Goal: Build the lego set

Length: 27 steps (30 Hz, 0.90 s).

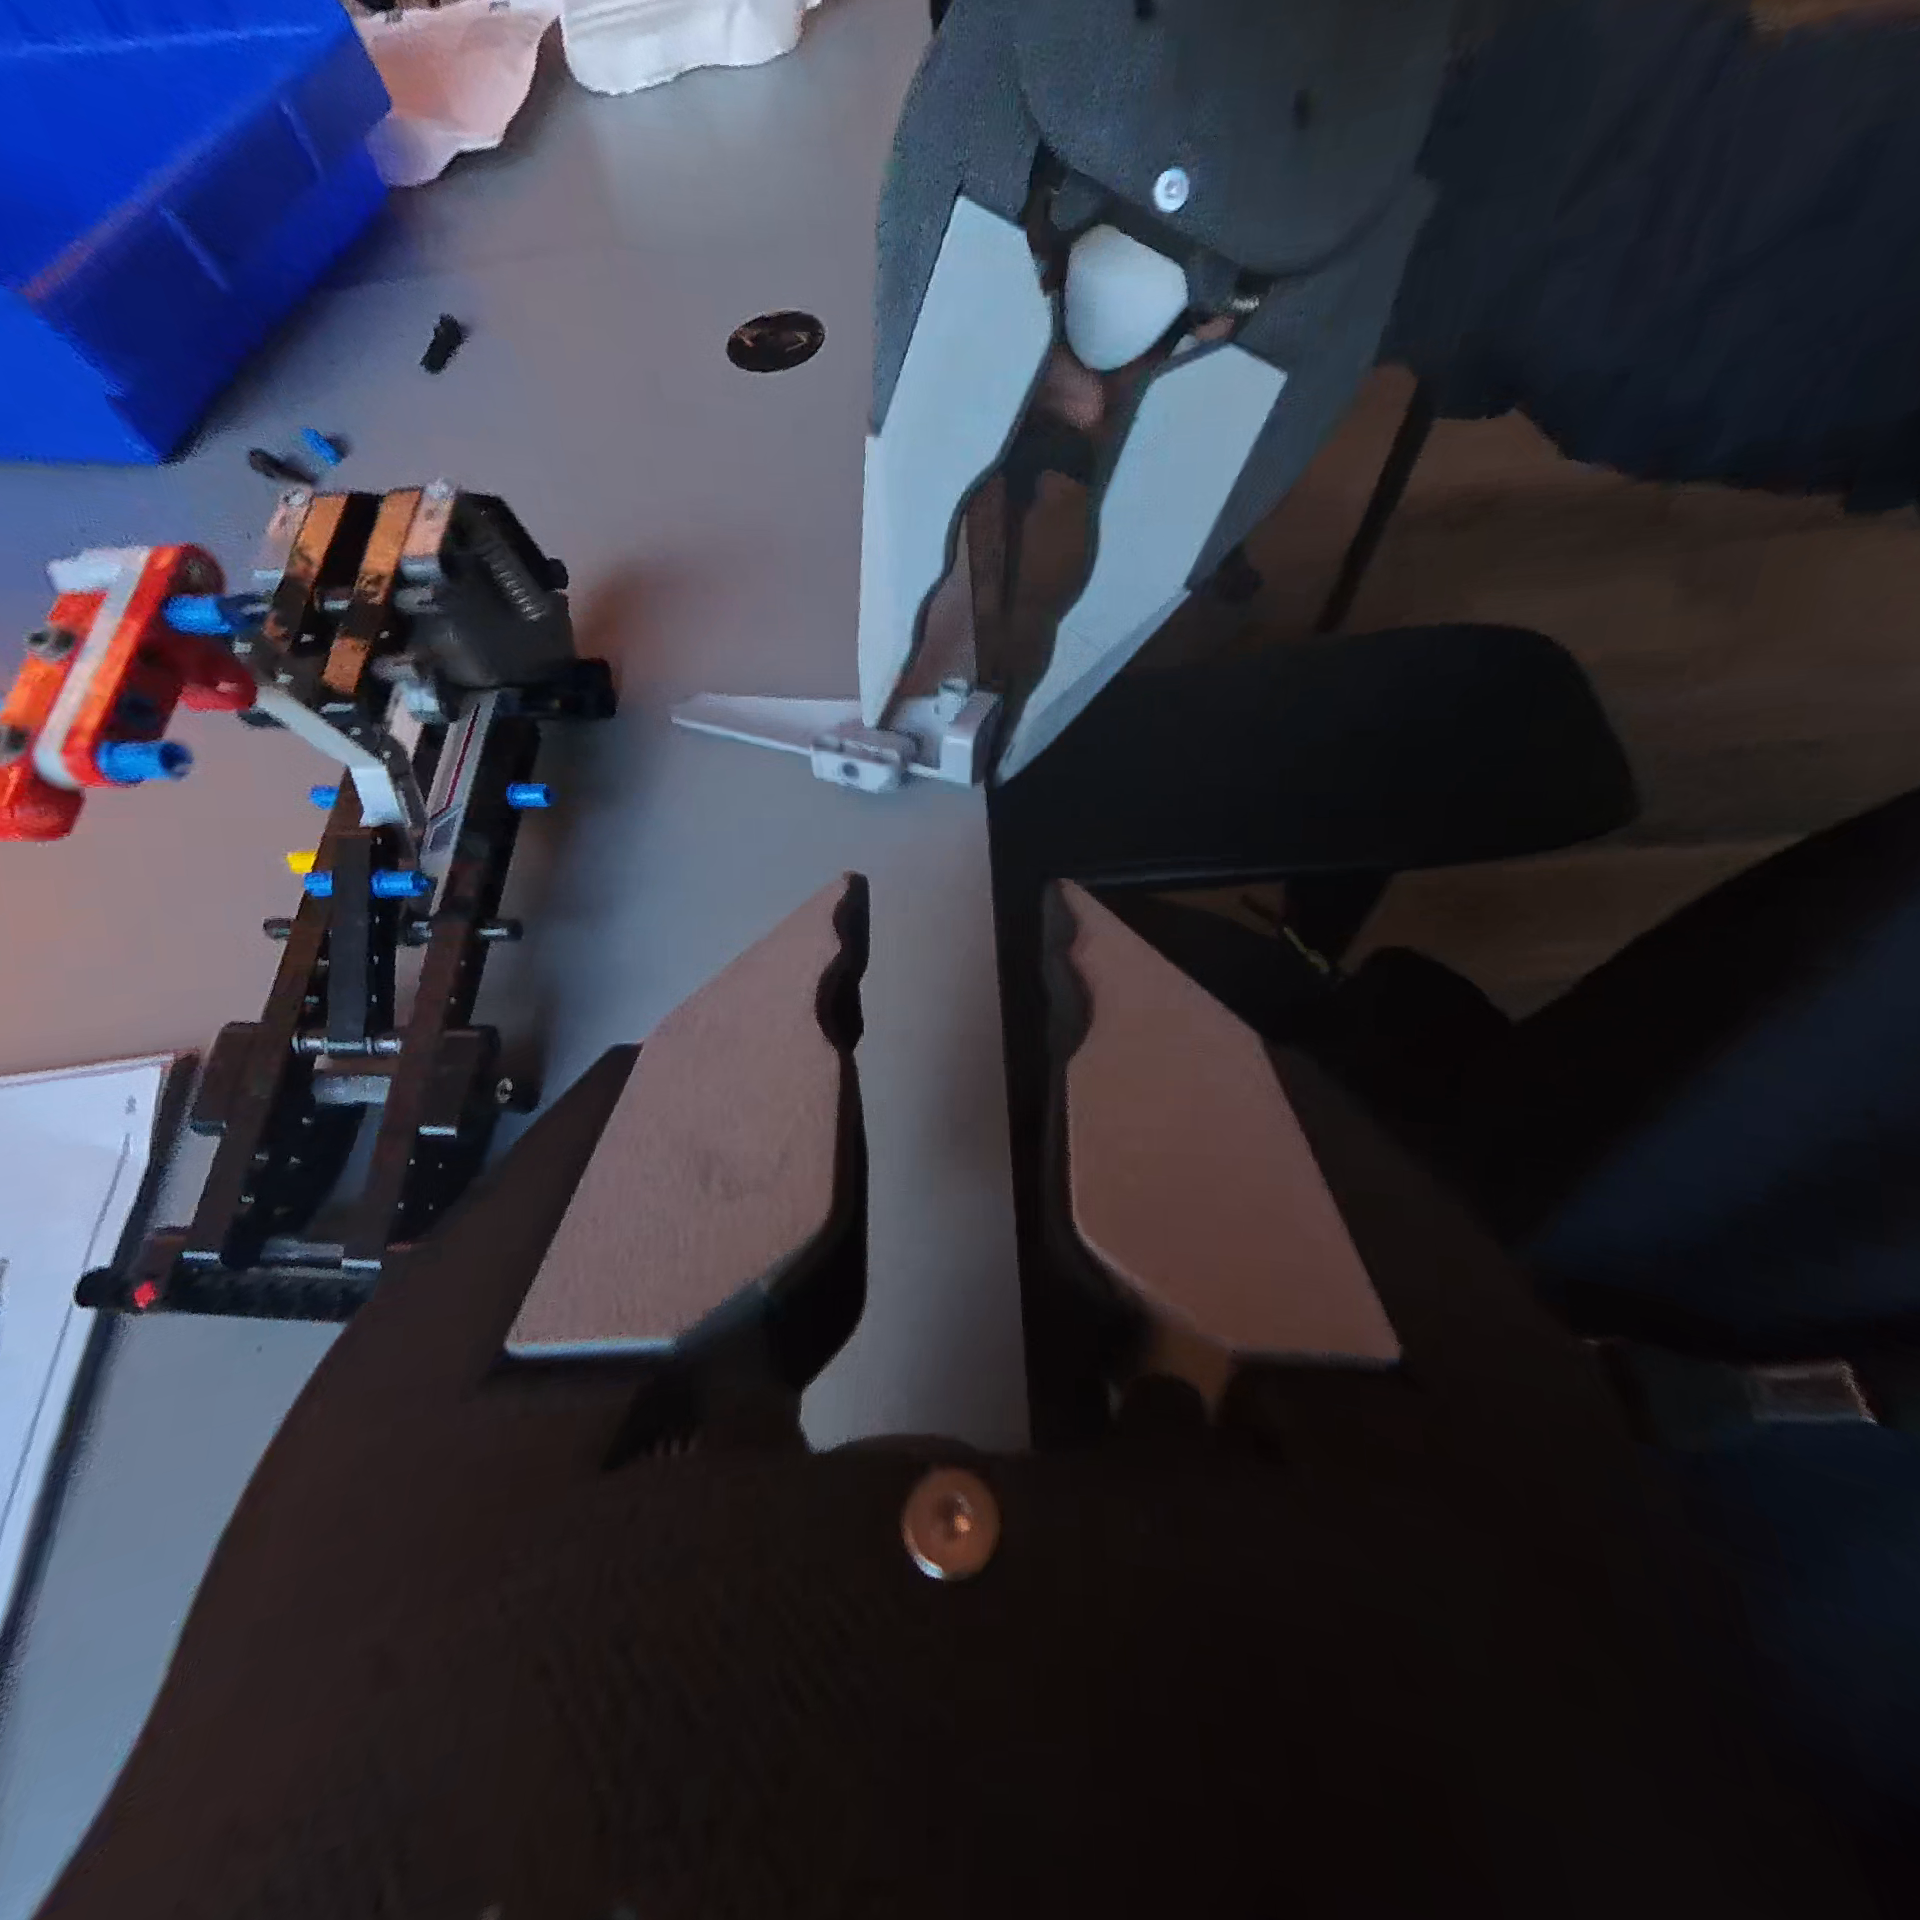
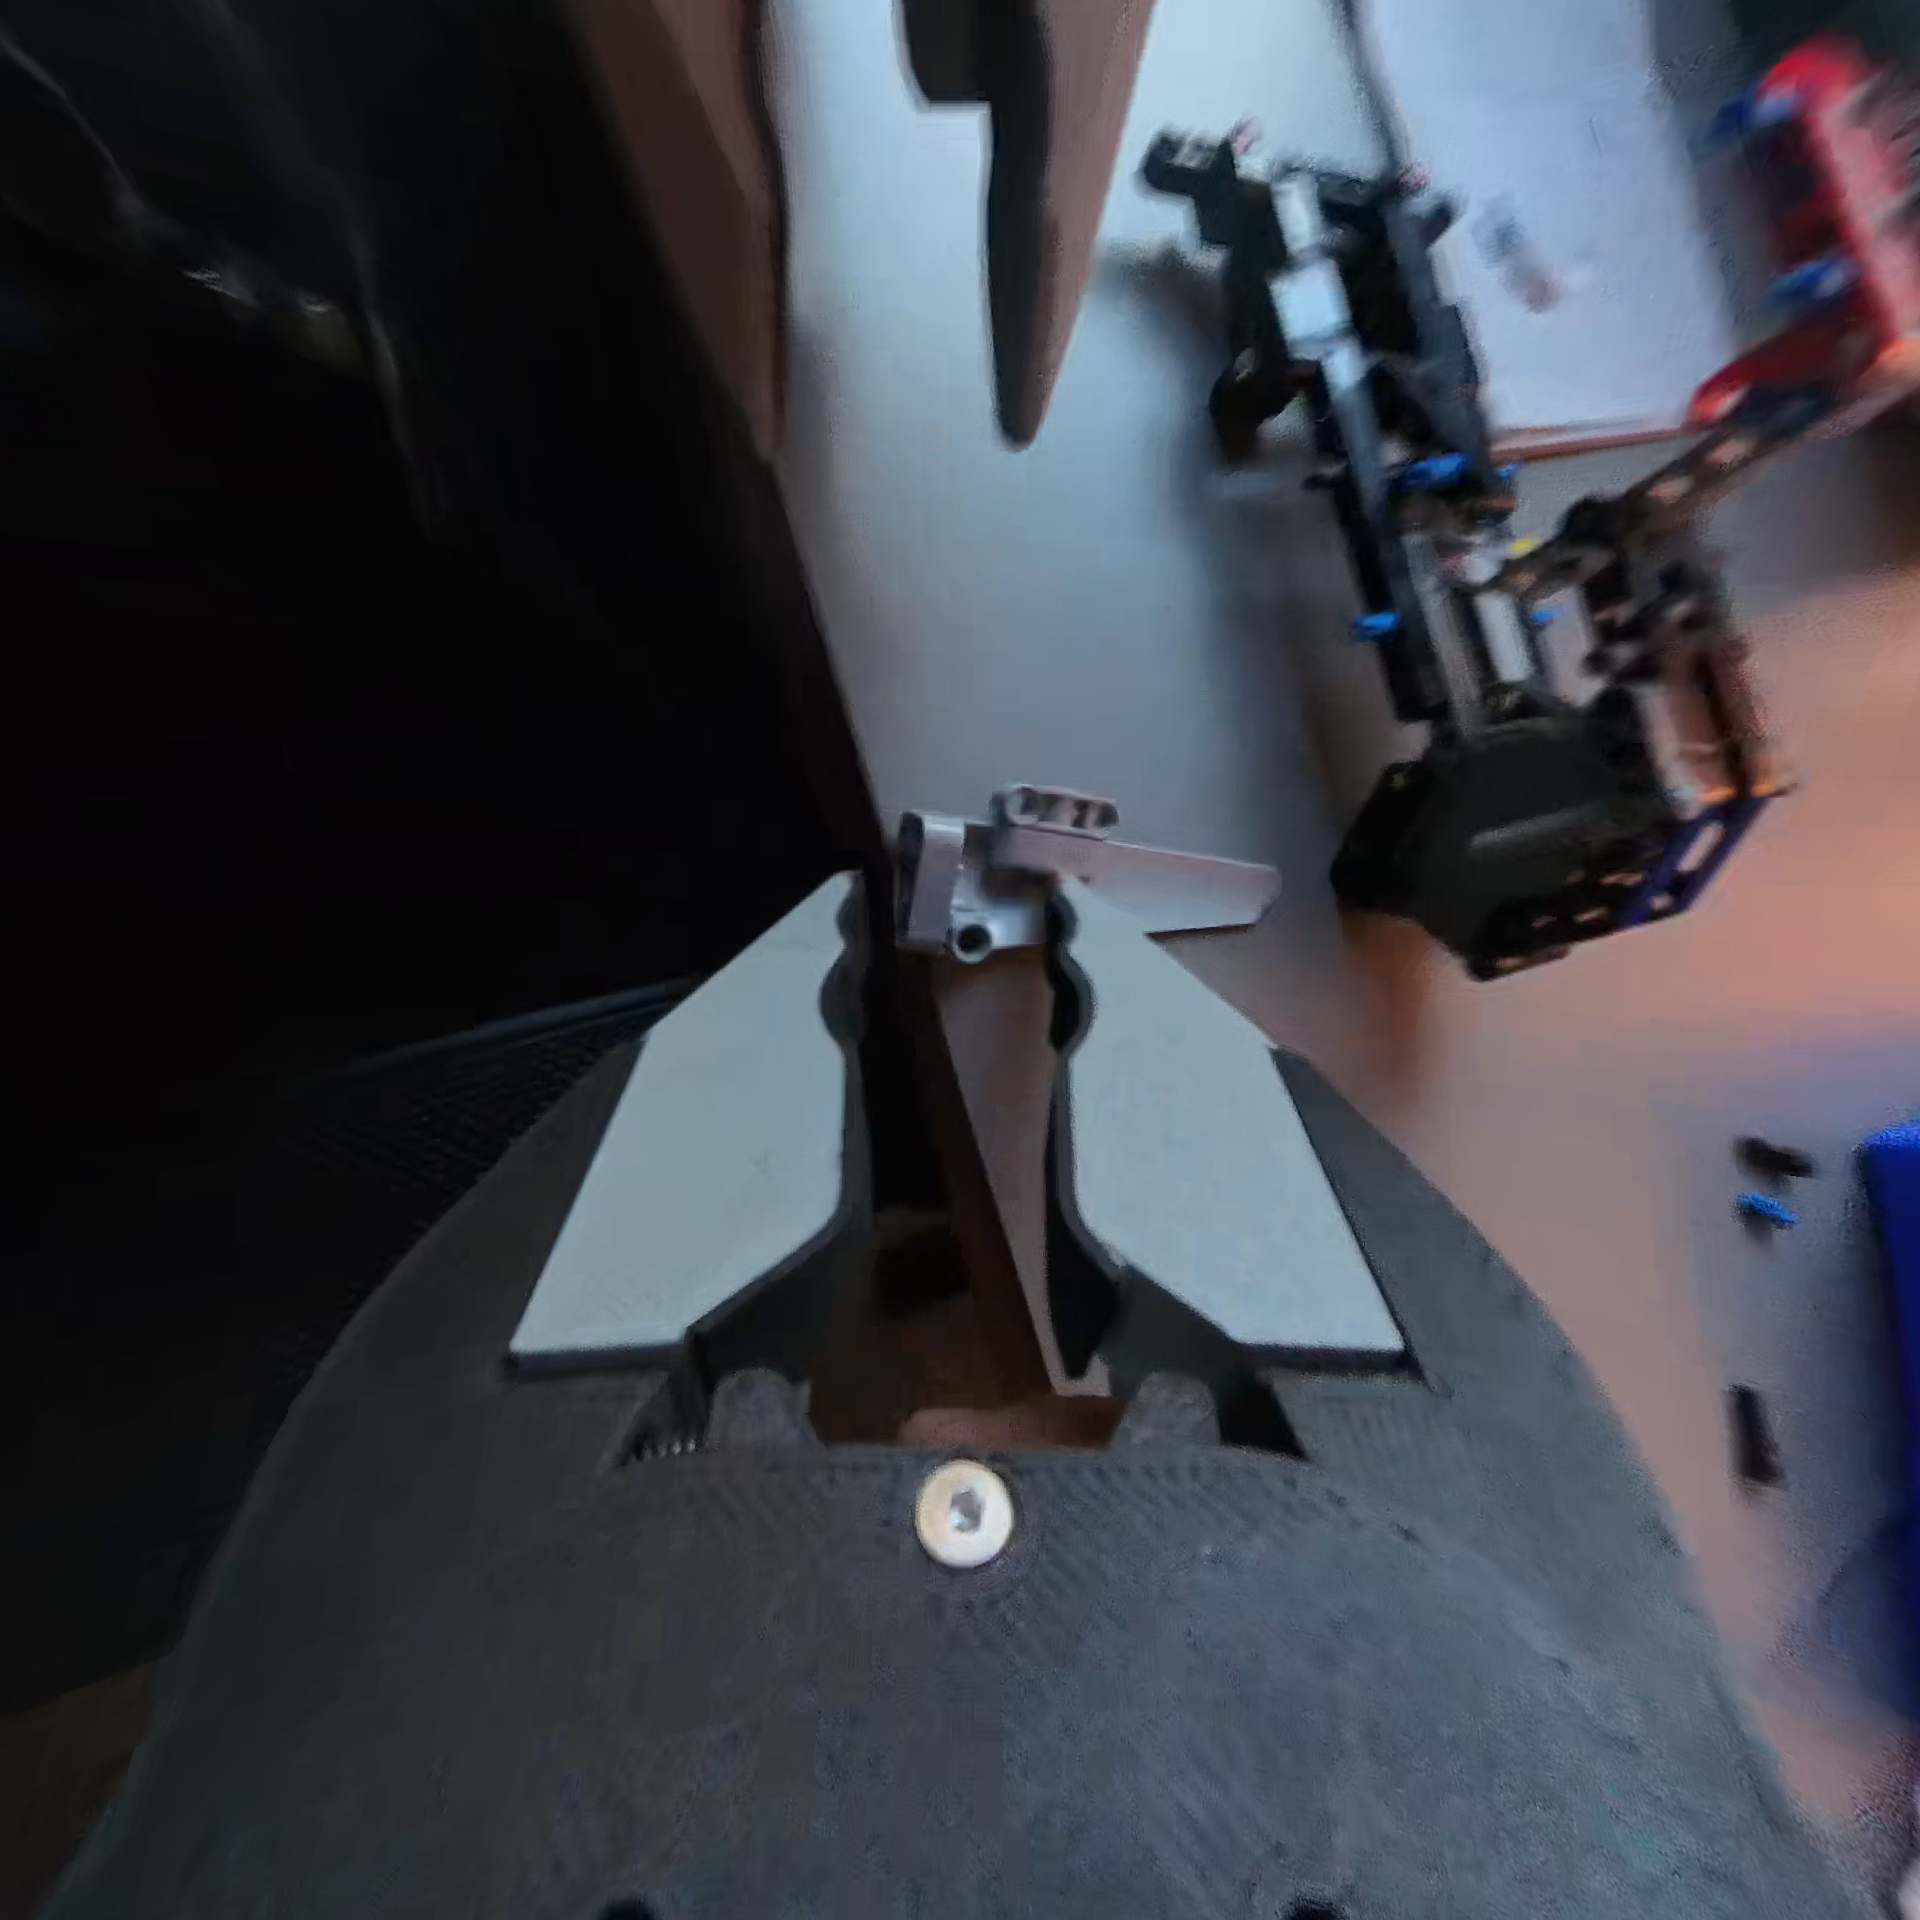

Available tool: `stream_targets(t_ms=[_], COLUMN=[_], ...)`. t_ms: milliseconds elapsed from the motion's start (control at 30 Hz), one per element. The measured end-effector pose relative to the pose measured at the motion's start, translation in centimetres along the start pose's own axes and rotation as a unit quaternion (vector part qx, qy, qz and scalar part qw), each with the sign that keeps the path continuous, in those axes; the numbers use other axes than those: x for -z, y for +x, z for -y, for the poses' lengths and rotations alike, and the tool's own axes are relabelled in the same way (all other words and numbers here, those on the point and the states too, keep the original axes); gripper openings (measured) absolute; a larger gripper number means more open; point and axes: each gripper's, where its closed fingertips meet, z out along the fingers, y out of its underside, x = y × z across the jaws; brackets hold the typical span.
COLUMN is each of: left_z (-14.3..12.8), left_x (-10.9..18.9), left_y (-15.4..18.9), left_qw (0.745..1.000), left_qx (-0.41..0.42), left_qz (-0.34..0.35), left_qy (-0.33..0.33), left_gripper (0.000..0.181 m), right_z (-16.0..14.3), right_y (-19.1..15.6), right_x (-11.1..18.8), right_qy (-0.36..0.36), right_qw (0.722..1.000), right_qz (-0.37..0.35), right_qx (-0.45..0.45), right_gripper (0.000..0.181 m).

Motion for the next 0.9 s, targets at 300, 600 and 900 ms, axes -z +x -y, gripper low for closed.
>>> stream_targets(t_ms=[300,600,900], left_z=[0.5,2.2,5.1], left_x=[-1.6,-1.1,2.8], left_y=[-1.1,-1.5,-1.3], left_qw=[0.97,0.967,0.97], left_qx=[-0.216,-0.228,-0.118], left_qz=[0.115,0.112,0.056], left_qy=[-0.017,0.027,0.204], left_gripper=[0.033,0.008,0.005], right_z=[5.0,8.3,8.5], right_y=[-0.2,0.0,1.6], right_x=[1.7,3.2,4.1], right_qy=[0.088,0.175,0.225], right_qw=[0.986,0.94,0.954], right_qz=[0.072,0.179,0.085], right_qx=[-0.121,-0.231,-0.178], right_gripper=[0.016,0.018,0.031])
